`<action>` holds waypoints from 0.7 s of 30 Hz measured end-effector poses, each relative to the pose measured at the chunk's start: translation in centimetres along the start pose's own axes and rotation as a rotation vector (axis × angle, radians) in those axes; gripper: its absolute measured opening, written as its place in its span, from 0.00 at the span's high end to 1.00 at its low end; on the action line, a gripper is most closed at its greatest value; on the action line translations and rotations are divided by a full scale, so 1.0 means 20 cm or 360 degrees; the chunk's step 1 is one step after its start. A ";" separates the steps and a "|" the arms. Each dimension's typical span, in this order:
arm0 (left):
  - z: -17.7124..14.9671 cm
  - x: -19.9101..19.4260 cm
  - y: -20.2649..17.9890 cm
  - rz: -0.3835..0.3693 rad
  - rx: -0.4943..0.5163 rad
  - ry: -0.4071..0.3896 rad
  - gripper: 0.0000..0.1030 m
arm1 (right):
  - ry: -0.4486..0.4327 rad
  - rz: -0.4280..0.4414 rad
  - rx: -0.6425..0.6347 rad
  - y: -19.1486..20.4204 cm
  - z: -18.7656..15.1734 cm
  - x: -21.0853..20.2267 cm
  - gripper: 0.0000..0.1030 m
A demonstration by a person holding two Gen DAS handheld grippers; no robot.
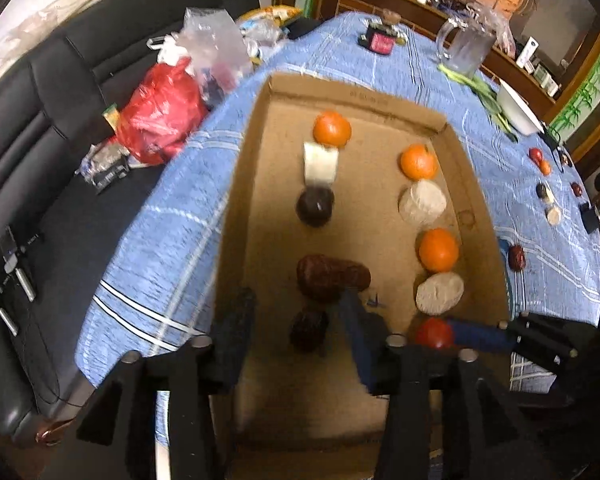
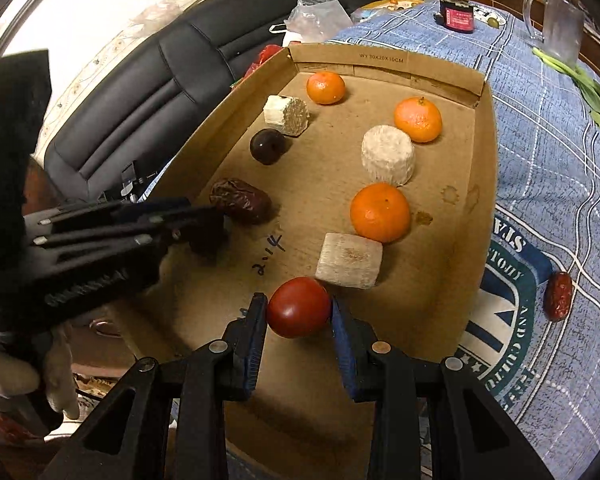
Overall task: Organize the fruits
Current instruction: 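Lower the tomato and date into the box and open both grippers, then withdraw both tools from the box toward the remaining food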
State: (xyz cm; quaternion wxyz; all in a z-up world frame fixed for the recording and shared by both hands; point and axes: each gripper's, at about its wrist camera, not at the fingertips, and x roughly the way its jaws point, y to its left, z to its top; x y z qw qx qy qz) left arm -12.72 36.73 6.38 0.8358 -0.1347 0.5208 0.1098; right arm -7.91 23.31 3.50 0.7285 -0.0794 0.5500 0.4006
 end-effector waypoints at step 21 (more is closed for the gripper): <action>-0.01 -0.39 -0.59 0.0369 0.0287 -0.0336 0.40 | -0.0299 0.0012 0.0157 -0.30 -0.17 -0.49 0.53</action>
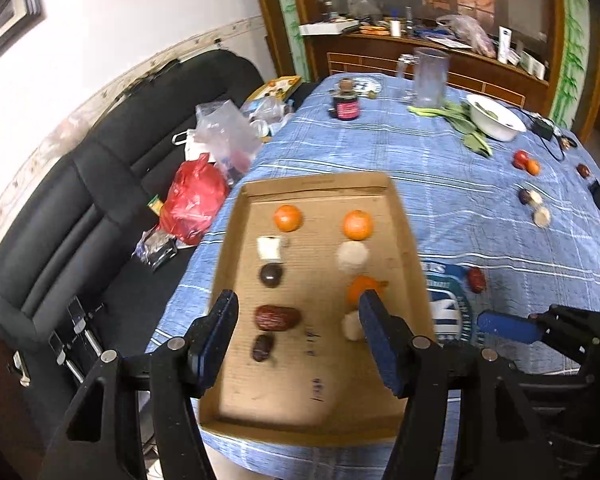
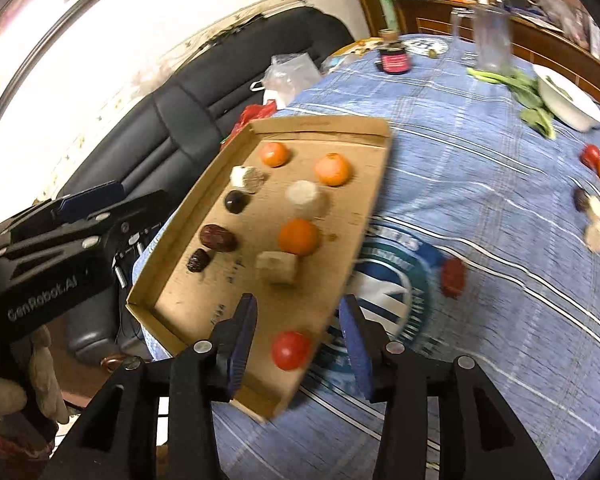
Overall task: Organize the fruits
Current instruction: 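Withdraw both tools from the box toward the remaining food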
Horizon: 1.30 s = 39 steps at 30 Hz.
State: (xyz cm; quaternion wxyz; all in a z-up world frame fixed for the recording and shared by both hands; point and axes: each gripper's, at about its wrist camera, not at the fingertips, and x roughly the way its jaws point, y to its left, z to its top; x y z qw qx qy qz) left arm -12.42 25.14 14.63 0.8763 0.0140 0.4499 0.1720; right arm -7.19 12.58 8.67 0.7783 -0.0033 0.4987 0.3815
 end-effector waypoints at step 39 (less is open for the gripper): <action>-0.08 0.06 -0.36 -0.0182 -0.0084 0.0188 0.38 | -0.0073 -0.0149 0.0240 -0.55 -0.25 -0.39 0.47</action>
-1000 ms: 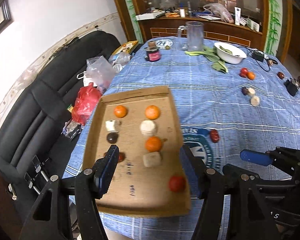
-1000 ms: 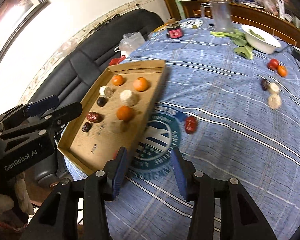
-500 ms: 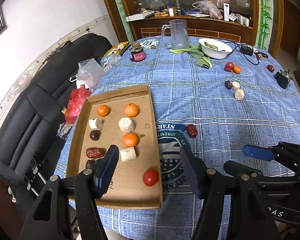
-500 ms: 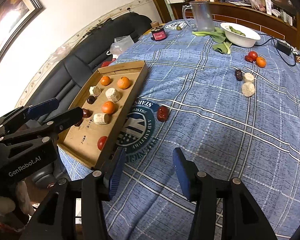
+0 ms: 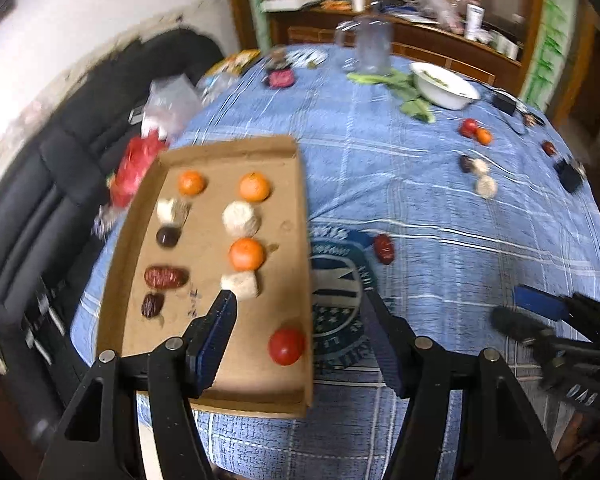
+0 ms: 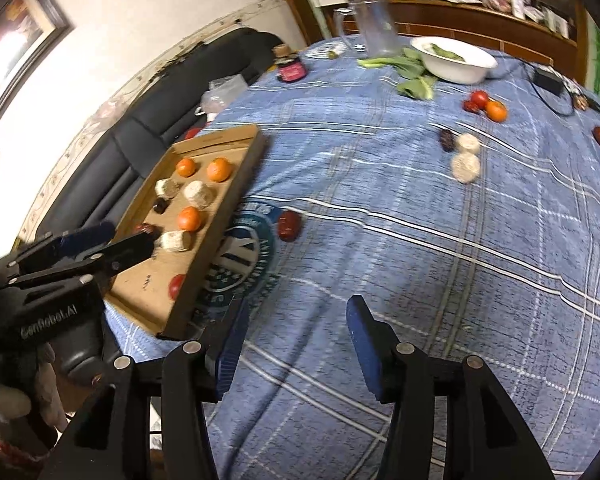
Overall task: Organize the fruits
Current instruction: 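Withdraw both tools from the box toward the remaining food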
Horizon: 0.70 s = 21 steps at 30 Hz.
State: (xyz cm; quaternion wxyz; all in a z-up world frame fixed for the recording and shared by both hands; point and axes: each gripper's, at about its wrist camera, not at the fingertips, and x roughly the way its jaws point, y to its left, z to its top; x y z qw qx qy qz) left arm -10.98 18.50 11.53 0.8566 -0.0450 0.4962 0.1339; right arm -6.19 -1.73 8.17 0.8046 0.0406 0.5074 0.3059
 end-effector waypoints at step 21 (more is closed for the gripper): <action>0.13 0.47 -0.31 -0.0432 0.0077 0.0186 0.47 | -0.0090 -0.0290 0.0224 -0.51 0.31 0.12 0.47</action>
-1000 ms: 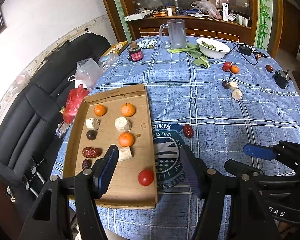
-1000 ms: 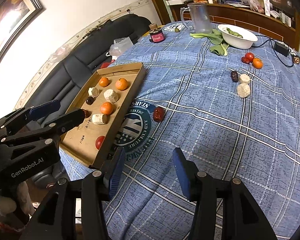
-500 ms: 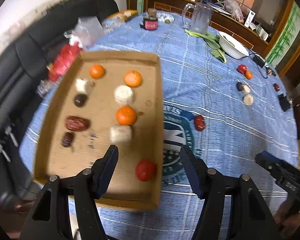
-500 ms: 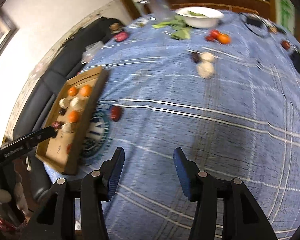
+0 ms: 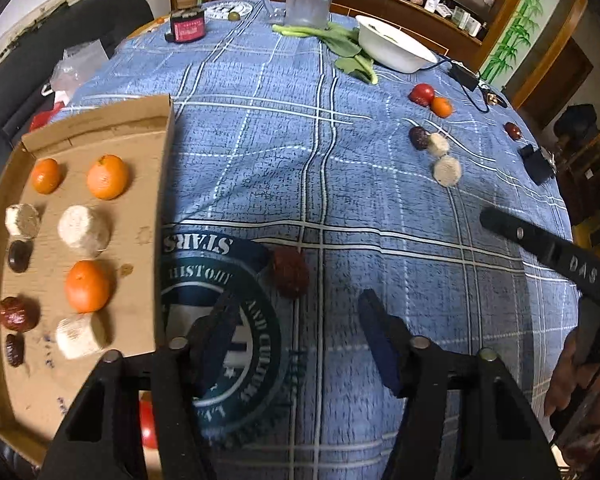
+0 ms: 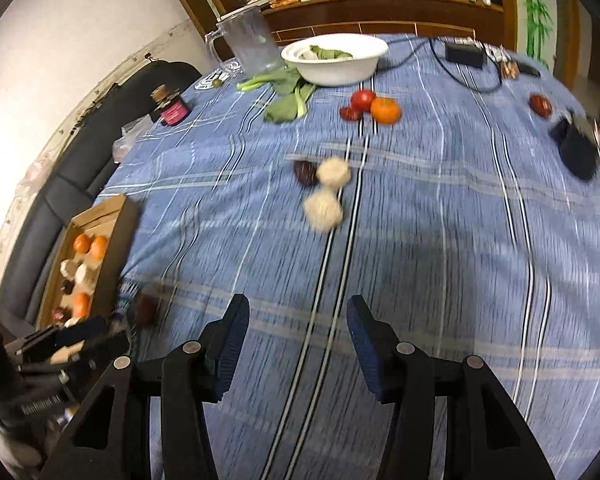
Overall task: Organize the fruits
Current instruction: 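Withdraw both tools from the box toward the remaining food, then grasp a dark date with the left gripper while the right grasps a beige yam piece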
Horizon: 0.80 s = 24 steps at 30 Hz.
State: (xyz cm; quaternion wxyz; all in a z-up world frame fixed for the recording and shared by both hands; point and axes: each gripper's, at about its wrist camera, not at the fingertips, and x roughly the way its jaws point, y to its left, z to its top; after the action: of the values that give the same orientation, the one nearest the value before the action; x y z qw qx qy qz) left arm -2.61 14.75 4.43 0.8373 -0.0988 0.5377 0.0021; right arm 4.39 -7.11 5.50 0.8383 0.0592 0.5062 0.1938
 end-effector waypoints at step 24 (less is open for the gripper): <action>0.01 0.13 0.04 0.0035 0.0003 -0.0016 0.81 | 0.0049 -0.0179 -0.0181 0.03 0.20 0.33 0.72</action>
State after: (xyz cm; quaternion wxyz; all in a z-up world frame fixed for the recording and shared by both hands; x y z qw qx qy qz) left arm -1.48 15.24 2.13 0.8400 -0.0923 0.5346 0.0113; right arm 10.39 -3.65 2.04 0.8420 -0.0200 0.5096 0.1756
